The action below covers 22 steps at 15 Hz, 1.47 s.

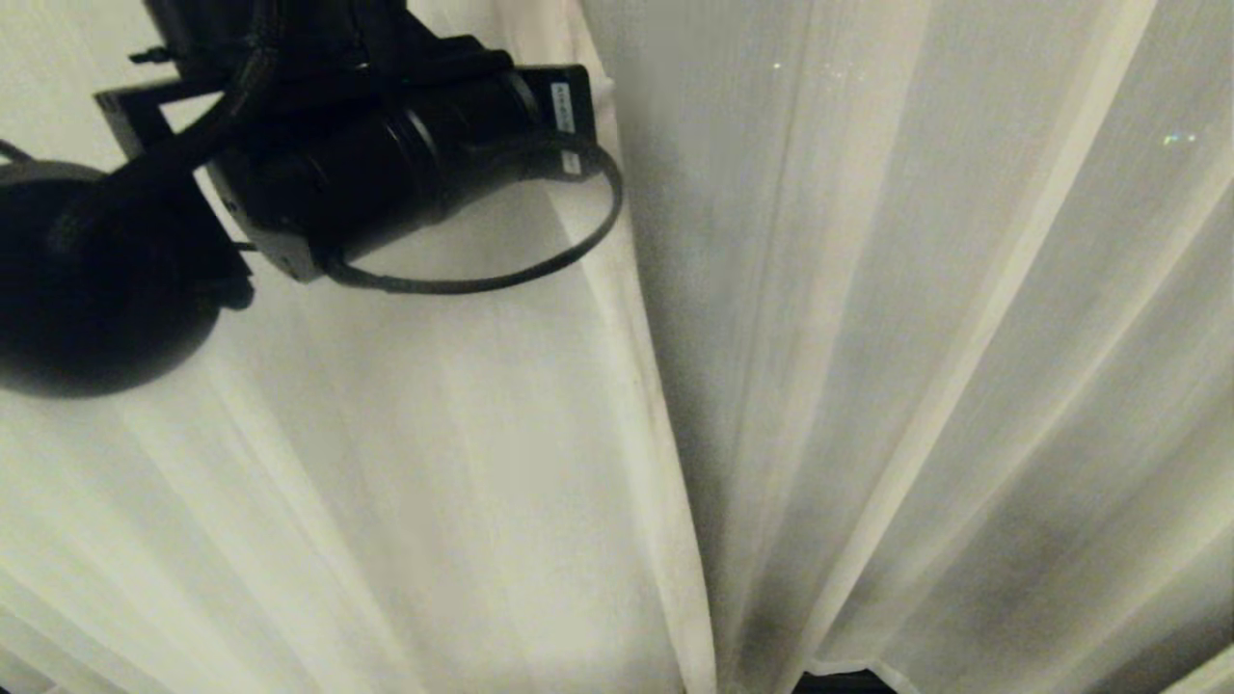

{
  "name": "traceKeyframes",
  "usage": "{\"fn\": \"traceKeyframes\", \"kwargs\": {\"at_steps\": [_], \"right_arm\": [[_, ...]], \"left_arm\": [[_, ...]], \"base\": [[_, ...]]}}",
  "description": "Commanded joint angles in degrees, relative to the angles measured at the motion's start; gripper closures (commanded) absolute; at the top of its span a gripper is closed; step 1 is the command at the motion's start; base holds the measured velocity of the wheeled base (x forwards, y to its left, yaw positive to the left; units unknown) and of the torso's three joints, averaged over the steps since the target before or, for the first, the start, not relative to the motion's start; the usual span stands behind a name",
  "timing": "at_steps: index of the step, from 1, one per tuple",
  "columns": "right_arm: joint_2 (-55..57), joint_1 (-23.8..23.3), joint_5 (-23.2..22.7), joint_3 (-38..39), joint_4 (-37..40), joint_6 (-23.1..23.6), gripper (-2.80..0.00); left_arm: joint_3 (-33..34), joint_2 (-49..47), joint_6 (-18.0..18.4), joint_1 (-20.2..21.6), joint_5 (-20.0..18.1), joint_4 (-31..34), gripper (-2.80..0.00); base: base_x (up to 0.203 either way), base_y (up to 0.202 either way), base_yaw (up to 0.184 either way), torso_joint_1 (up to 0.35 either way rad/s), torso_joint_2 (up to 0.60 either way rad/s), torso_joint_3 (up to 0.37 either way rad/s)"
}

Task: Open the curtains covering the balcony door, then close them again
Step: Close the outer curtains on both sides

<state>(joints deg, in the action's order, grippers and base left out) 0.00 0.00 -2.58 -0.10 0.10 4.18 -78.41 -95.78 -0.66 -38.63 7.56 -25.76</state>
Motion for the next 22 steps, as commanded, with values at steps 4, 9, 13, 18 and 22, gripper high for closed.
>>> {"fn": "traceKeyframes", "kwargs": {"at_steps": [4, 9, 13, 18, 22], "right_arm": [[0.1, 0.0, -0.1, 0.0, 0.0, 0.0, 0.0], [0.1, 0.0, -0.1, 0.0, 0.0, 0.0, 0.0], [0.1, 0.0, -0.1, 0.0, 0.0, 0.0, 0.0], [0.1, 0.0, -0.1, 0.0, 0.0, 0.0, 0.0], [0.0, 0.0, -0.1, 0.0, 0.0, 0.0, 0.0]], "left_arm": [[6.0, -0.1, 2.4, 7.2, 12.2, -10.0, 0.0], [8.6, 1.2, 2.3, 9.9, 12.0, -10.6, 0.0], [9.5, 2.0, 2.3, 10.4, 12.3, -10.6, -2.8], [12.3, 8.9, 2.6, 10.1, 14.8, -9.8, -2.8], [21.5, 22.3, 3.6, 9.0, 16.7, -6.5, -2.8]], "base": [[0.0, 0.0, 0.0, 0.0, 0.0, 0.0], [0.0, 0.0, 0.0, 0.0, 0.0, 0.0], [0.0, 0.0, 0.0, 0.0, 0.0, 0.0], [0.0, 0.0, 0.0, 0.0, 0.0, 0.0], [0.0, 0.0, 0.0, 0.0, 0.0, 0.0]]}}
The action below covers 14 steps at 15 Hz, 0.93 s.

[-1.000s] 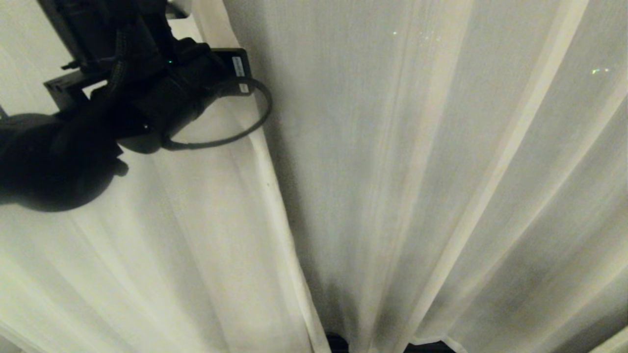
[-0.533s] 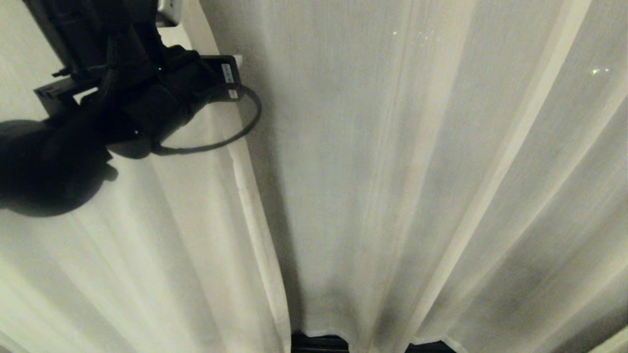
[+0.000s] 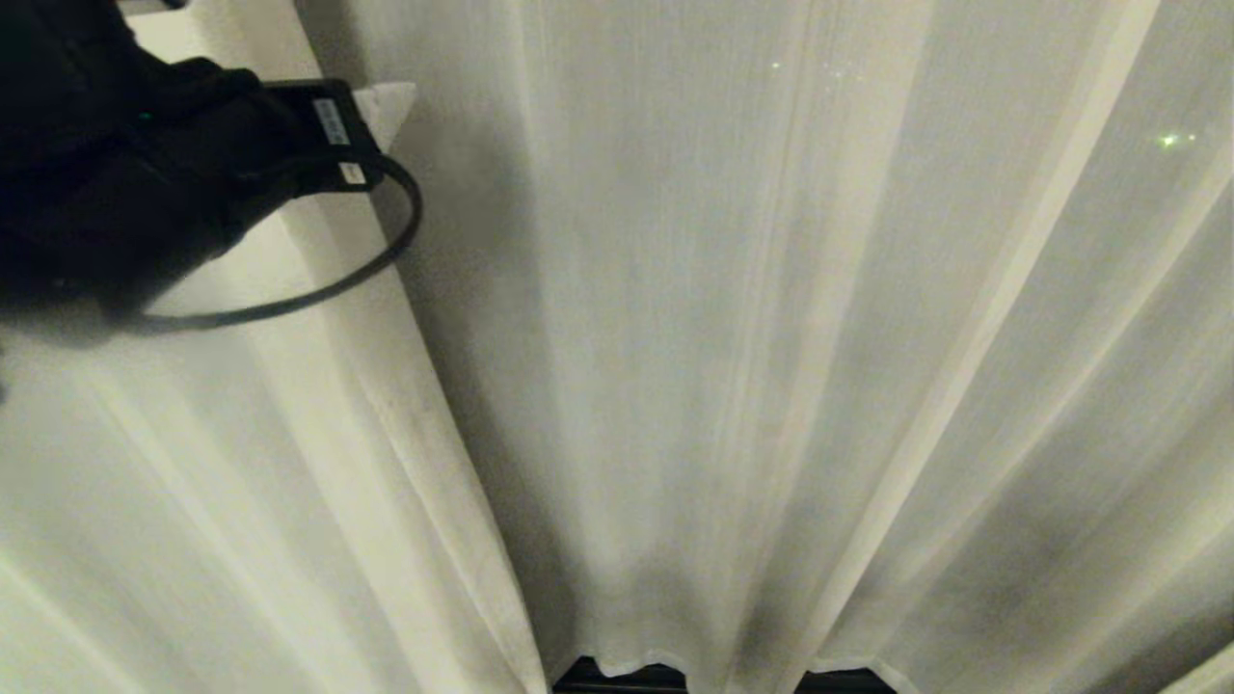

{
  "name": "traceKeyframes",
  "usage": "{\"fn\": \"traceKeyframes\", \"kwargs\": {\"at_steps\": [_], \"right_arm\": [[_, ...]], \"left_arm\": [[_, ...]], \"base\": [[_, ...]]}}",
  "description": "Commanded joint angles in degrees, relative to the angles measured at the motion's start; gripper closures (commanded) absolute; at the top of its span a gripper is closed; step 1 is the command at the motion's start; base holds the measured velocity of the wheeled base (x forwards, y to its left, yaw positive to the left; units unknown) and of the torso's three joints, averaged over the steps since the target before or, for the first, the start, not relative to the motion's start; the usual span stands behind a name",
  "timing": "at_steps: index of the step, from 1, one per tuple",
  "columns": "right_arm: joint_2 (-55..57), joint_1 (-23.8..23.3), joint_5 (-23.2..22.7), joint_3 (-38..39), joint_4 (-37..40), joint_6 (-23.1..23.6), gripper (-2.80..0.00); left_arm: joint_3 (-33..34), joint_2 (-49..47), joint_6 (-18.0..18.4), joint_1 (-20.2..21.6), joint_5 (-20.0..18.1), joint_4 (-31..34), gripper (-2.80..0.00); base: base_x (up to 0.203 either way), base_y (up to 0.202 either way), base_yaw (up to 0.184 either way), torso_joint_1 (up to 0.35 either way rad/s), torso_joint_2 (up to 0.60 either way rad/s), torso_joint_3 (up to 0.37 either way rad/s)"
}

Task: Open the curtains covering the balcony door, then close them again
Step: Close the outer curtains on both sides

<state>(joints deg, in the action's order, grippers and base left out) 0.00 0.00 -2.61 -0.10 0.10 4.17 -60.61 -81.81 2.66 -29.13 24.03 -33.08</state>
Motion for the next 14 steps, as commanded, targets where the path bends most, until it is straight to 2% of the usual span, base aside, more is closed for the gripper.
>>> {"fn": "traceKeyframes", "kwargs": {"at_steps": [1, 3, 4, 6, 9, 14], "right_arm": [[0.1, 0.0, 0.0, 0.0, 0.0, 0.0, 0.0], [0.1, 0.0, 0.0, 0.0, 0.0, 0.0, 0.0], [0.1, 0.0, 0.0, 0.0, 0.0, 0.0, 0.0], [0.1, 0.0, 0.0, 0.0, 0.0, 0.0, 0.0], [0.1, 0.0, 0.0, 0.0, 0.0, 0.0, 0.0], [0.1, 0.0, 0.0, 0.0, 0.0, 0.0, 0.0]], "left_arm": [[6.3, 12.6, 0.6, -1.1, 0.3, 2.3, -2.8], [11.4, 21.3, 2.0, -2.3, 0.4, 6.3, -2.8], [13.7, 25.3, 2.6, -2.6, 0.4, 8.8, 0.0], [17.3, 31.2, 3.3, -3.1, 0.3, 13.4, 0.0], [19.2, 35.9, 3.5, -3.2, 0.1, 19.3, 0.0], [22.7, 39.8, 3.5, -2.1, -0.3, 20.5, 0.0]], "base": [[0.0, 0.0, 0.0, 0.0, 0.0, 0.0], [0.0, 0.0, 0.0, 0.0, 0.0, 0.0], [0.0, 0.0, 0.0, 0.0, 0.0, 0.0], [0.0, 0.0, 0.0, 0.0, 0.0, 0.0], [0.0, 0.0, 0.0, 0.0, 0.0, 0.0], [0.0, 0.0, 0.0, 0.0, 0.0, 0.0]]}}
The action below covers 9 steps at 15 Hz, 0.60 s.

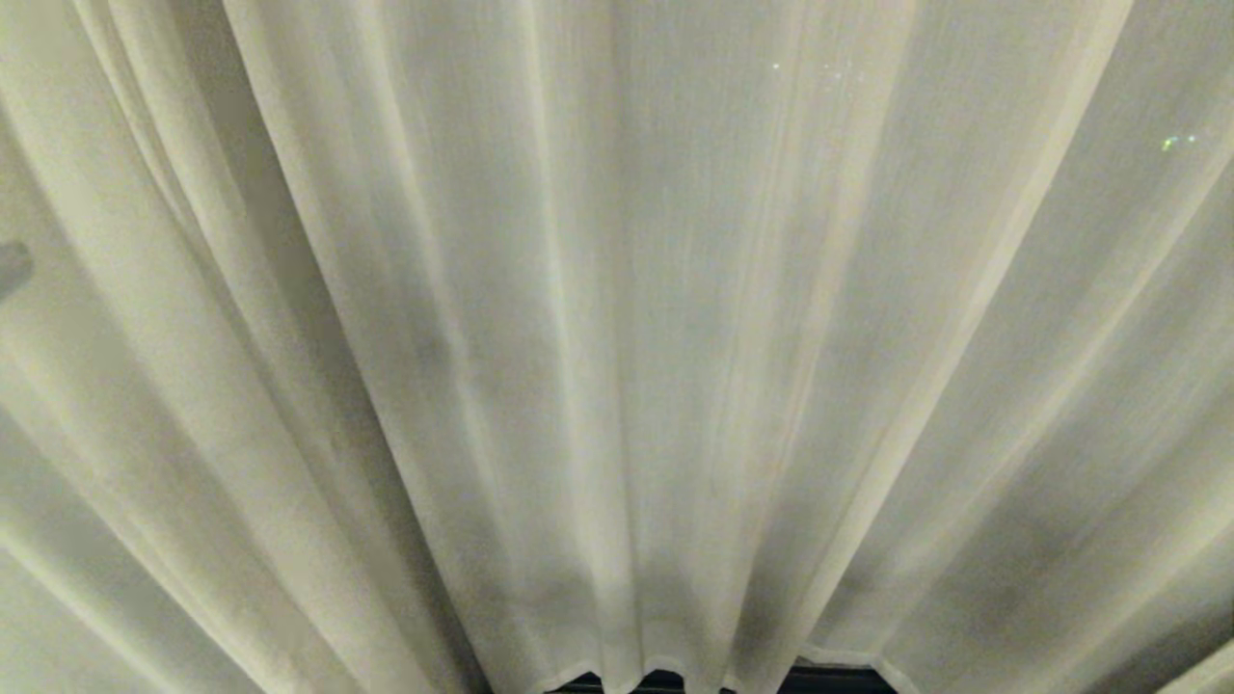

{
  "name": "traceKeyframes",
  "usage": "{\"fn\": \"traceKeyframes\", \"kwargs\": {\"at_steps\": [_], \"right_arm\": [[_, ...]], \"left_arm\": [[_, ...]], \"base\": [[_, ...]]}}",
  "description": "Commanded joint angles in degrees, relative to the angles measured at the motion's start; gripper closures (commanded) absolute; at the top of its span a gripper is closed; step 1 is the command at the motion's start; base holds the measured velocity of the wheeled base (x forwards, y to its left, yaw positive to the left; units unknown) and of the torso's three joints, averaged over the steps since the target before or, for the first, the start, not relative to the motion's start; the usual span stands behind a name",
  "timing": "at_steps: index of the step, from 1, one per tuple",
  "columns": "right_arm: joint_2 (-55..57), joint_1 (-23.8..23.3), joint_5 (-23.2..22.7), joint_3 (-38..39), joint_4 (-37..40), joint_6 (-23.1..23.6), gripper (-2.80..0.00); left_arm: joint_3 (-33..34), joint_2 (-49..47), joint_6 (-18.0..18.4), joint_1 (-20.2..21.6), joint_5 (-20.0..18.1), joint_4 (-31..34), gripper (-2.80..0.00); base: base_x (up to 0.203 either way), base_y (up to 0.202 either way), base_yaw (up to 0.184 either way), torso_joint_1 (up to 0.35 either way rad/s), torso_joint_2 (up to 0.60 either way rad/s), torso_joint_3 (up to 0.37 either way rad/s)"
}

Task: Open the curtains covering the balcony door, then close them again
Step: Close the outer curtains on both sides

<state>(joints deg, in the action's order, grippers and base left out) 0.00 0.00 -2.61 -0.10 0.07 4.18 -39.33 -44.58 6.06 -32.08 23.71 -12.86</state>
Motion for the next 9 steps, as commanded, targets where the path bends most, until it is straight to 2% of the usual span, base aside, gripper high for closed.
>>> {"fn": "traceKeyframes", "kwargs": {"at_steps": [1, 3, 4, 7, 8, 9], "right_arm": [[0.1, 0.0, 0.0, 0.0, 0.0, 0.0, 0.0], [0.1, 0.0, 0.0, 0.0, 0.0, 0.0, 0.0], [0.0, 0.0, 0.0, 0.0, 0.0, 0.0, 0.0], [0.1, 0.0, 0.0, 0.0, 0.0, 0.0, 0.0], [0.1, 0.0, 0.0, 0.0, 0.0, 0.0, 0.0], [0.0, 0.0, 0.0, 0.0, 0.0, 0.0, 0.0]], "left_arm": [[3.0, 4.2, 0.1, 3.3, -0.7, 0.9, 0.0], [7.5, 7.4, -0.2, 11.2, -4.5, 1.9, 0.0], [10.6, 8.9, -0.9, 16.4, -8.2, 2.2, 0.0], [21.4, 14.2, -5.1, 31.0, -24.3, 2.5, 0.0], [25.3, 17.0, -6.1, 35.2, -28.7, 2.6, 0.0], [28.6, 20.2, -6.7, 37.7, -31.7, 2.6, 0.0]], "base": [[0.0, 0.0, 0.0, 0.0, 0.0, 0.0], [0.0, 0.0, 0.0, 0.0, 0.0, 0.0], [0.0, 0.0, 0.0, 0.0, 0.0, 0.0], [0.0, 0.0, 0.0, 0.0, 0.0, 0.0], [0.0, 0.0, 0.0, 0.0, 0.0, 0.0], [0.0, 0.0, 0.0, 0.0, 0.0, 0.0]]}}
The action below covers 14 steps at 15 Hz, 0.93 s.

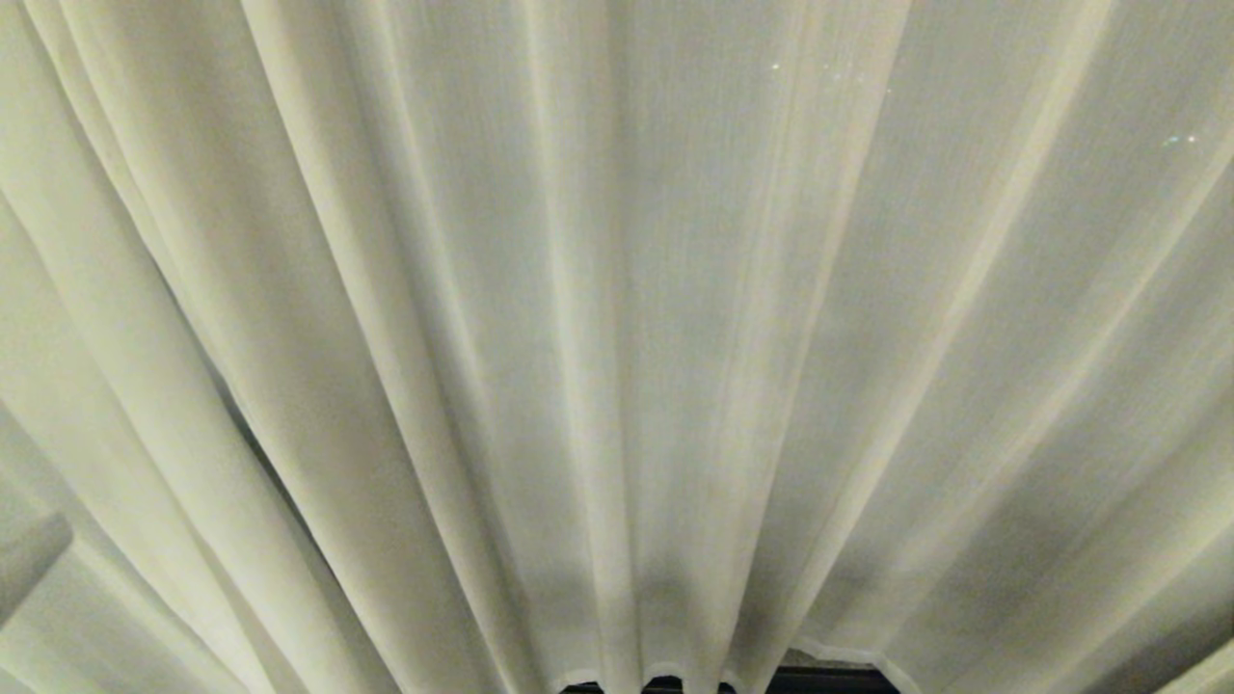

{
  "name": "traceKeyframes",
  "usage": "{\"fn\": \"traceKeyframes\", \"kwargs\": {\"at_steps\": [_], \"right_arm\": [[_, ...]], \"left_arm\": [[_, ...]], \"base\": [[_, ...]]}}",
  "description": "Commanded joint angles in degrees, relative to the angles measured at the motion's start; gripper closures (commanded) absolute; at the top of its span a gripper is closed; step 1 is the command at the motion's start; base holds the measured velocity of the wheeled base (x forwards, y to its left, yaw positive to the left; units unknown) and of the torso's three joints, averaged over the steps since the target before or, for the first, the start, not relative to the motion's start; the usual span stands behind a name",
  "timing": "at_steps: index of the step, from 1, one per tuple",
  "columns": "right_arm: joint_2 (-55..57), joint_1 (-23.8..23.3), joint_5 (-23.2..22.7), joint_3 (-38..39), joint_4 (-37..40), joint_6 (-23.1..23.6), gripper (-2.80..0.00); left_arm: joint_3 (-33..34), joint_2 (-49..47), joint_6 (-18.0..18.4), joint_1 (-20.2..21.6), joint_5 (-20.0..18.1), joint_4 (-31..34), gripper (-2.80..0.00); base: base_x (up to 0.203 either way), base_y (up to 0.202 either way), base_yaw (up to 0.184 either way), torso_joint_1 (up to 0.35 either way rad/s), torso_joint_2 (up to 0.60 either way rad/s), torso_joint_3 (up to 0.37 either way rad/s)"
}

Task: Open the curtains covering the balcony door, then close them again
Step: Close the outer curtains on both sides

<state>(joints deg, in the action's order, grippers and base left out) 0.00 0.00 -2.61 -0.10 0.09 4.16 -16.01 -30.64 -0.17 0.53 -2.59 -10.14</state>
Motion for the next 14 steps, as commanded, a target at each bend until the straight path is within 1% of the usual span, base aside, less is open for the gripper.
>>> {"fn": "traceKeyframes", "kwargs": {"at_steps": [1, 2, 4, 5, 6, 7, 9, 11, 14], "right_arm": [[0.1, 0.0, 0.0, 0.0, 0.0, 0.1, 0.0], [0.0, 0.0, 0.0, 0.0, 0.0, 0.1, 0.0], [0.1, 0.0, 0.0, 0.0, 0.0, 0.1, 0.0], [0.1, 0.0, 0.0, 0.0, 0.0, 0.1, 0.0], [0.1, 0.0, 0.0, 0.0, 0.0, 0.1, 0.0], [0.1, 0.0, 0.0, 0.0, 0.0, 0.1, 0.0], [0.1, 0.0, 0.0, 0.0, 0.0, 0.1, 0.0], [0.1, 0.0, 0.0, 0.0, 0.0, 0.1, 0.0], [0.1, 0.0, 0.0, 0.0, 0.0, 0.1, 0.0]], "left_arm": [[8.2, 9.7, -1.1, 6.7, -7.3, -0.1, 0.0], [11.0, 13.2, -1.4, 7.6, -8.3, -0.2, 0.0], [15.8, 15.1, -1.7, 8.5, -9.8, -1.1, 0.0], [16.0, 14.9, -1.7, 8.7, -10.0, 0.4, 0.0], [16.0, 14.9, -1.8, 8.7, -9.0, 1.2, 0.0], [16.0, 14.8, -1.9, 9.5, -8.2, 1.4, 0.0], [16.0, 13.9, -1.5, 12.2, -7.8, 1.4, 0.0], [16.0, 15.1, -1.3, 12.7, -6.9, 1.4, 0.0], [16.0, 15.1, -0.9, 12.7, -7.2, 1.2, 0.0]], "base": [[0.0, 0.0, 0.0, 0.0, 0.0, 0.0], [0.0, 0.0, 0.0, 0.0, 0.0, 0.0], [0.0, 0.0, 0.0, 0.0, 0.0, 0.0], [0.0, 0.0, 0.0, 0.0, 0.0, 0.0], [0.0, 0.0, 0.0, 0.0, 0.0, 0.0], [0.0, 0.0, 0.0, 0.0, 0.0, 0.0], [0.0, 0.0, 0.0, 0.0, 0.0, 0.0], [0.0, 0.0, 0.0, 0.0, 0.0, 0.0], [0.0, 0.0, 0.0, 0.0, 0.0, 0.0]]}}
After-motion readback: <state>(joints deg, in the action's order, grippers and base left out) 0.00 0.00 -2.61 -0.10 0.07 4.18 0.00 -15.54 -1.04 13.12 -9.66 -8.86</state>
